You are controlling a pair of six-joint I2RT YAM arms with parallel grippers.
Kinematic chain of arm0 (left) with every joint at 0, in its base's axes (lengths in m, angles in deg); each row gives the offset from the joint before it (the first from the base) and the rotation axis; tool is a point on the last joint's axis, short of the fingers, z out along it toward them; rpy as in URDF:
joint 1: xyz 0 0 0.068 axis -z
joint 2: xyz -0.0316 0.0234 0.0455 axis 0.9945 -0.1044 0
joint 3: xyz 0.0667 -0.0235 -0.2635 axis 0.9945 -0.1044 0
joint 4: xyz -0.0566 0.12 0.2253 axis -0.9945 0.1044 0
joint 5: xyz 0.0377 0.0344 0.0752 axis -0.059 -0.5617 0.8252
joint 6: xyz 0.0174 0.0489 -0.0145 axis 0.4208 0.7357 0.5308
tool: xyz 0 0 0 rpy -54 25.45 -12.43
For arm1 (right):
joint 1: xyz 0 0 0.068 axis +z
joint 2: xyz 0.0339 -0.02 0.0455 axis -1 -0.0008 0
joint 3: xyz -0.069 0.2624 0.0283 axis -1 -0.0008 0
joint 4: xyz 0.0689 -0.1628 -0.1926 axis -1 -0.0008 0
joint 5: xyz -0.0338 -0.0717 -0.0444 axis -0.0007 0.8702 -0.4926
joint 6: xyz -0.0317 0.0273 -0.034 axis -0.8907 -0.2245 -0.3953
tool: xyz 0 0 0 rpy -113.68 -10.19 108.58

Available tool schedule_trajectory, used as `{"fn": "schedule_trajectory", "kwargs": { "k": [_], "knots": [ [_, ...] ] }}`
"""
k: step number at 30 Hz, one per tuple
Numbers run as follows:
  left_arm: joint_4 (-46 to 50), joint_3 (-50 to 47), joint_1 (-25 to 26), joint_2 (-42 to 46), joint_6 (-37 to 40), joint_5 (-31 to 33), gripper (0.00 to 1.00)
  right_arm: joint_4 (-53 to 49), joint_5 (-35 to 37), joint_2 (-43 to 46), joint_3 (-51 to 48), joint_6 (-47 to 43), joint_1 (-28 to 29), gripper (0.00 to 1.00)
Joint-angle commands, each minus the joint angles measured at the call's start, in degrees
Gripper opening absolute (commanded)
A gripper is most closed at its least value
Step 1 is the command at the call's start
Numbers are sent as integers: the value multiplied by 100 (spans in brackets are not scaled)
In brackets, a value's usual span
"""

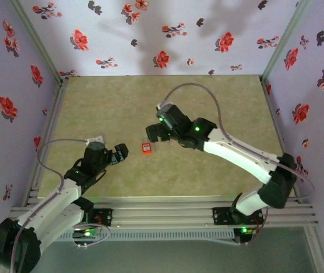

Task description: Lock with the key

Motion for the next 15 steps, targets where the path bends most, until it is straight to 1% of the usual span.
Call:
{"fn": "schedule_trajectory", "kwargs": {
  "k": [1, 5, 9, 15],
  "knots": [
    [-218, -203, -39, 347, -92, 284, 100, 595, 643, 498, -621, -185, -42, 99],
    [-143, -240, -46, 592, -123, 474, 100, 843, 1242, 1115, -1255, -457, -83, 99],
    [-41, -240, -44, 839, -269, 719, 100, 995, 1719, 1679, -1839, -451, -237, 99],
    [257, -94, -46, 800, -512, 941, 100, 1921, 1607, 2795, -3092, -380, -909, 99]
  ]
}}
